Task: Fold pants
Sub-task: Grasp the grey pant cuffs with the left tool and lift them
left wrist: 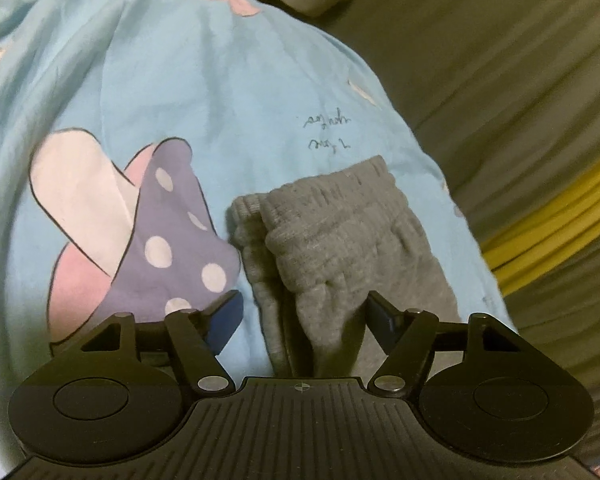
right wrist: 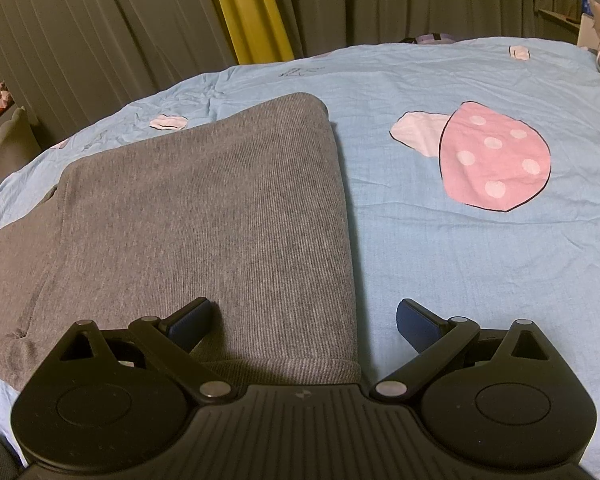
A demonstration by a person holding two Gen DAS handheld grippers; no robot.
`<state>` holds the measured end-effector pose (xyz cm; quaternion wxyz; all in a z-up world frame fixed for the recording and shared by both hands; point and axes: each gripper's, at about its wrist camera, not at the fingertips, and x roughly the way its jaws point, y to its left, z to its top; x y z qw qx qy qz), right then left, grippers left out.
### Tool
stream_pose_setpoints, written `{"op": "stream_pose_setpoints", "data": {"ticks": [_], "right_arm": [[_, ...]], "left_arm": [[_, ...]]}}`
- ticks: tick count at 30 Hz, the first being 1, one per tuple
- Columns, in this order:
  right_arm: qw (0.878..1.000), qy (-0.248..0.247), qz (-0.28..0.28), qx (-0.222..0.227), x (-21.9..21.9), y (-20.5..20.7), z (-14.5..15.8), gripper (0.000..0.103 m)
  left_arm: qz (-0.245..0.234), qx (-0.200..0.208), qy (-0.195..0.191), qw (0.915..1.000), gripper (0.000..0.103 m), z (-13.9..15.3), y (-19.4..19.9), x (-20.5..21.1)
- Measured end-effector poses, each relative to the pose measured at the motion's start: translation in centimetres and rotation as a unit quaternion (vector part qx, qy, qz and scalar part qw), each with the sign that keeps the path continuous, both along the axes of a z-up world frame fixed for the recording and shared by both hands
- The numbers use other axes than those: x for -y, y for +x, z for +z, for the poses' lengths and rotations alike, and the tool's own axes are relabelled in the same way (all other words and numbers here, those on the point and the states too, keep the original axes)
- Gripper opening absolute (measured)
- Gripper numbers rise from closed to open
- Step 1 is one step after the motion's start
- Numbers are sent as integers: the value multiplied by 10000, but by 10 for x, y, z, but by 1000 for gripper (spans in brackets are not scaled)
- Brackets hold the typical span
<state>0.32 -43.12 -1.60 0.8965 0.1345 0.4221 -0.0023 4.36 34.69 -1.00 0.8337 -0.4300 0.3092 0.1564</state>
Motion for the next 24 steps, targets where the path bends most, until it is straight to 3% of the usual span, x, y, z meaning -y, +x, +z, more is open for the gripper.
{"op": "stream_pose_setpoints", "data": {"ticks": [9,14,15,19,21,24], "right_arm": [[10000,-11,-3,12,-1,0,1,99],[10000,-30,10,14,-3,0,-1,99],[10000,-26,11,11,-3,1,0,99],[10000,-31,19,8,-2,2,0,99],[10000,-30,20,9,-2,1,0,99],[10000,-39,21,7,-2,1,0,99]], "left_arm": [[89,489,-374,9981,72,-10,-4,-11],[-44,379,-258,9989,87,-9,8,-6],[-44,261,-135,9996,83,-6,12,-3],[-183,5,440,9989,48,6,16,7],[-226,203,357,9989,43,8,10,5],[-194,368,158,9990,45,3,6,1]]}}
